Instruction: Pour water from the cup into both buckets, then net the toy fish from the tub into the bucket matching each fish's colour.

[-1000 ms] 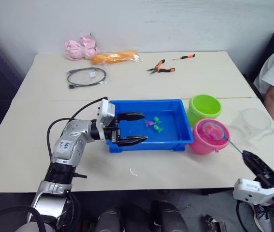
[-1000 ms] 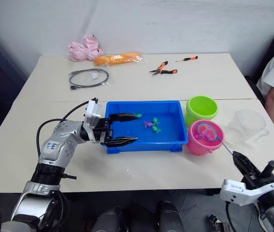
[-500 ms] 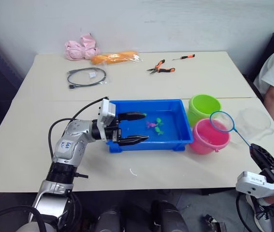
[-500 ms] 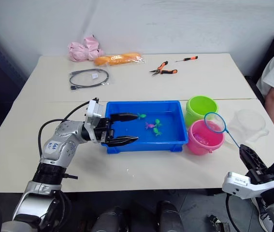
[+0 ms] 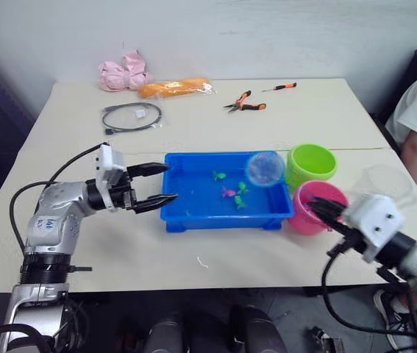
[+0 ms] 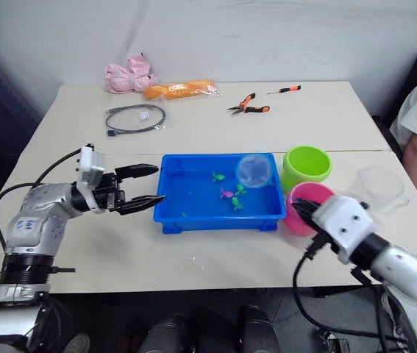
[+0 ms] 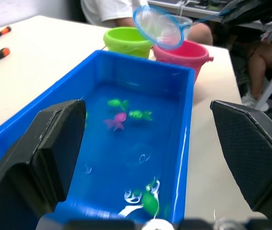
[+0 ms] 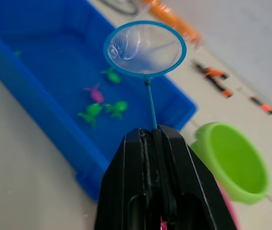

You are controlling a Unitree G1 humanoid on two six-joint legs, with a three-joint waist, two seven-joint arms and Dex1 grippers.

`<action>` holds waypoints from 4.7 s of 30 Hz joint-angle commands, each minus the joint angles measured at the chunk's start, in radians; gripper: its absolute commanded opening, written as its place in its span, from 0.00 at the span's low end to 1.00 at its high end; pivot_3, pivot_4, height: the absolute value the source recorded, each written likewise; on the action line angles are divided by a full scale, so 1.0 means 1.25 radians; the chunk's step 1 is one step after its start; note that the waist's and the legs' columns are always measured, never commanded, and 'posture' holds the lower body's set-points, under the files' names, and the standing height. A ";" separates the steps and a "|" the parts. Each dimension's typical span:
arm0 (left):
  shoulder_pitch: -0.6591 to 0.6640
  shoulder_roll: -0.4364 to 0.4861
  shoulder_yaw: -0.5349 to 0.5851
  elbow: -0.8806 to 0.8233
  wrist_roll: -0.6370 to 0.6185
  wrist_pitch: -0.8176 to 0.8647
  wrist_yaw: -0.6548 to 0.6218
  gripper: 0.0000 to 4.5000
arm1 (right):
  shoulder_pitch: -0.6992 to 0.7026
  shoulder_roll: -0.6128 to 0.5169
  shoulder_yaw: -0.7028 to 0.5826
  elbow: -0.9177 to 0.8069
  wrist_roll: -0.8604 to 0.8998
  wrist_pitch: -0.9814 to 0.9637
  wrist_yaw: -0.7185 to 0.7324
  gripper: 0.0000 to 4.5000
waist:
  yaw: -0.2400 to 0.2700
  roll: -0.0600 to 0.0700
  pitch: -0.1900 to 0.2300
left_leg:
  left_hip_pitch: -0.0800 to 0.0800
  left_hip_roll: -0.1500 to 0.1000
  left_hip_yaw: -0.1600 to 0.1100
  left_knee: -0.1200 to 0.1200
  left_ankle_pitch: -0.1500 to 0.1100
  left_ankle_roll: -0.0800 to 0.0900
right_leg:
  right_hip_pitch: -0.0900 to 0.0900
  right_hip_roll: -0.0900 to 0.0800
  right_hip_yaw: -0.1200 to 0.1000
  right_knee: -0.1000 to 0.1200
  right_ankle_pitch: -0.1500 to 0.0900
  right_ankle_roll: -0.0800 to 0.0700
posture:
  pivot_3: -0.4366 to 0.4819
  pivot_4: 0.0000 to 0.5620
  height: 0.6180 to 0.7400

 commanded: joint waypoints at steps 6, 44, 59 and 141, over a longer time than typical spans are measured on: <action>0.027 0.013 0.040 -0.036 -0.008 -0.035 0.017 0.99 | -0.206 -0.084 0.293 0.103 -0.234 0.059 -0.027 0.00 | -0.001 0.000 0.000 | -0.002 0.000 0.000 0.000 0.000 -0.001 | -0.002 0.000 -0.004 -0.001 0.000 0.000 | 0.48 0.27 1.00; 0.121 0.005 0.045 -0.147 -0.025 -0.011 0.074 0.99 | -0.427 0.039 0.471 0.266 -0.459 0.017 0.167 0.00 | -0.004 0.000 0.000 | -0.003 0.001 0.001 0.000 0.000 -0.002 | -0.002 0.002 -0.007 -0.002 0.000 0.001 | 0.48 0.27 1.00; 0.118 0.015 0.056 -0.135 -0.027 -0.019 0.059 0.99 | -0.412 0.141 0.271 0.142 -0.220 0.283 0.232 0.00 | -0.003 0.000 0.000 | -0.003 0.001 0.001 0.000 -0.001 -0.002 | -0.002 0.001 -0.007 0.001 0.000 0.001 | 0.48 0.27 1.00; 0.147 0.044 0.065 -0.123 -0.017 -0.008 0.027 0.99 | -0.135 -0.127 0.113 0.202 -0.244 -0.270 0.154 0.00 | -0.004 0.000 0.000 | 0.000 0.001 0.001 -0.001 0.000 -0.001 | -0.001 0.001 0.000 -0.002 0.000 0.001 | 0.48 0.27 1.00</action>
